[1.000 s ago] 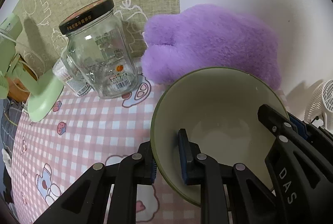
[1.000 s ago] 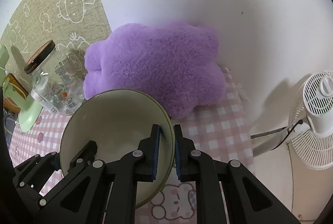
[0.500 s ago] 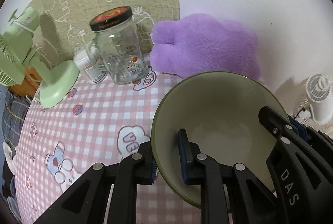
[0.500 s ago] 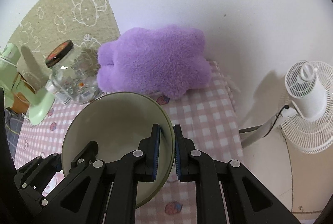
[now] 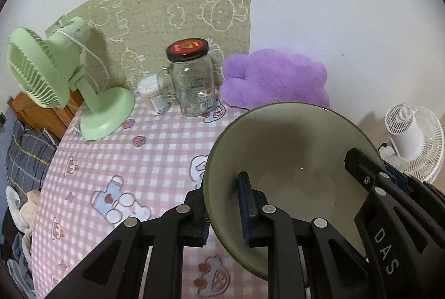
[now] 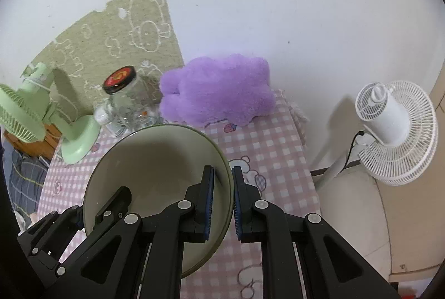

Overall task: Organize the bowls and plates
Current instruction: 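Lift the cream bowl with both tools and carry it toward the plate stack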

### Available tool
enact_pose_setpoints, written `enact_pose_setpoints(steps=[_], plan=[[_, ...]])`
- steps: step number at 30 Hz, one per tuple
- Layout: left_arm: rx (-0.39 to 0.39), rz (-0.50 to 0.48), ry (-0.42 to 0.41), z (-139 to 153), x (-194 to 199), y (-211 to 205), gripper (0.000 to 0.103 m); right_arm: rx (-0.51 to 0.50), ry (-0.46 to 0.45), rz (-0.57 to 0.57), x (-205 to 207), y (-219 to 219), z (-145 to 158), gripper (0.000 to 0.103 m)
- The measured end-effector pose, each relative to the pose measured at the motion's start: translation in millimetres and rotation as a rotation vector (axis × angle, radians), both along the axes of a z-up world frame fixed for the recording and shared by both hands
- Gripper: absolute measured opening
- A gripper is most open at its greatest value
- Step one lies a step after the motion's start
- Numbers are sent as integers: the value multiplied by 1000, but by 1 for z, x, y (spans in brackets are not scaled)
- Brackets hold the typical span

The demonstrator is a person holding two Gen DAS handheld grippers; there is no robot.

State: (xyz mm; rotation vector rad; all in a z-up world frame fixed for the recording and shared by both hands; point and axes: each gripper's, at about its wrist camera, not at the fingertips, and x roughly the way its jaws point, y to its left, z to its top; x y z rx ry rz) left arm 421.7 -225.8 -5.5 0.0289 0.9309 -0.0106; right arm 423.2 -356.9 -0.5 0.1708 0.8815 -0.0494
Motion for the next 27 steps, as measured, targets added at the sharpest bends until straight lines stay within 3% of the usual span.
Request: enact_pose_setpoints(steps=[27], plan=[[-55, -10, -56, 50, -135, 142, 15, -65, -63, -2, -139, 144, 60, 16]])
